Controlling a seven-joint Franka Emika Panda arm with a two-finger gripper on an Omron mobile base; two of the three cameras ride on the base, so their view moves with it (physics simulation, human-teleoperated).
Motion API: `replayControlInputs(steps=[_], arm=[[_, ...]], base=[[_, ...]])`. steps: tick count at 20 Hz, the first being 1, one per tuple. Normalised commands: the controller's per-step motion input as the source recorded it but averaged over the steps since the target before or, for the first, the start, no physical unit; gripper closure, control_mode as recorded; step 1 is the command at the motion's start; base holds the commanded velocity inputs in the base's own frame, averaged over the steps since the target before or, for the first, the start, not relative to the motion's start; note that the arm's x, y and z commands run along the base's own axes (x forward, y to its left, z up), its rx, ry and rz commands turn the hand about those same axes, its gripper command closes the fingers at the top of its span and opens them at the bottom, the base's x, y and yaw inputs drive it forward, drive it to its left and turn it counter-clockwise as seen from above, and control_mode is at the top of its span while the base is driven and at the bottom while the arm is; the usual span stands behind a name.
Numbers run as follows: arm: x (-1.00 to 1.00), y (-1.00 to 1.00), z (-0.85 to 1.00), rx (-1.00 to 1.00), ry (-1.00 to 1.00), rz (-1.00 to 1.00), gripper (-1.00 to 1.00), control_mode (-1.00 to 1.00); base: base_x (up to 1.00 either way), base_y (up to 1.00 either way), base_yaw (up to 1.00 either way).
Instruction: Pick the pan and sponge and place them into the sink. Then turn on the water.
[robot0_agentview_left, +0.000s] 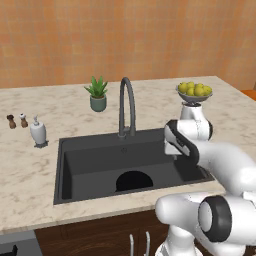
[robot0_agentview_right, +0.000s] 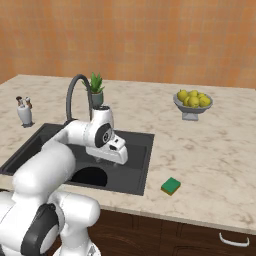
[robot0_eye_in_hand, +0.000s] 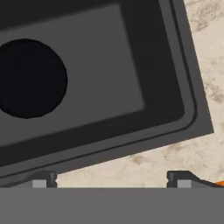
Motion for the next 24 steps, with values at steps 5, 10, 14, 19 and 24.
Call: replayControlInputs(steps=[5,10,14,19,24], arm=[[0.28,-0.95,-0.02,0.11,0.08,0.00,-1.00,-1.00],[0.10,-0.58,-0.09,0.00,0.09,0.00,-1.00,-1.00],[0.01,-0.63,-0.24,0.00,0.00,-0.01,-1.00,-1.00],[0.00,-0.81,-0.22,0.00,-0.02,-0.06,-1.00,-1.00],[0.00,-0.71,-0.23,0.00,-0.10,-0.14,-1.00,-1.00]], base=[[0.00,0.00,0.00],[0.00,0.00,0.00],[0.00,0.00,0.00],[0.00,0.00,0.00],[0.00,0.00,0.00]])
